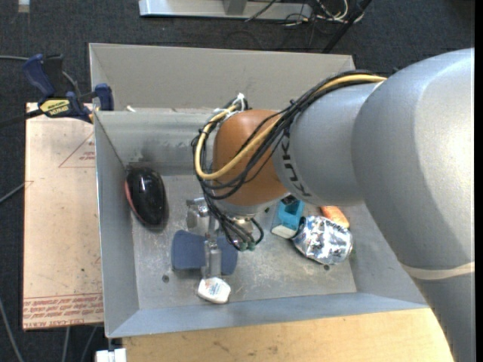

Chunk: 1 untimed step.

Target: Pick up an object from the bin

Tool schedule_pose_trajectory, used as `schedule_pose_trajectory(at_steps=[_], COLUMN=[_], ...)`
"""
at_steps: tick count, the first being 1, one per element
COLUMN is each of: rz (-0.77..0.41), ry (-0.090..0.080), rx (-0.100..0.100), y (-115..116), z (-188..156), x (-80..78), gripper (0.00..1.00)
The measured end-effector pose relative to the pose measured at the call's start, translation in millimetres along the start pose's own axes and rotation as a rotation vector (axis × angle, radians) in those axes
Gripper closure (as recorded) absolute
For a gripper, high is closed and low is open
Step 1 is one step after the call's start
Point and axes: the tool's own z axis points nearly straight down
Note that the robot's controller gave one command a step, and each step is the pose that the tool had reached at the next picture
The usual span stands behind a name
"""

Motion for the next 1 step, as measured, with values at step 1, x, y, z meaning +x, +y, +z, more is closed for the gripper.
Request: schedule_pose_trajectory(at_steps=[1], rz=[-0.035], ry=[-0.005], rx=[0.001], y=[-1.6], z=[12.4], x=[6.6], gripper=[1.00])
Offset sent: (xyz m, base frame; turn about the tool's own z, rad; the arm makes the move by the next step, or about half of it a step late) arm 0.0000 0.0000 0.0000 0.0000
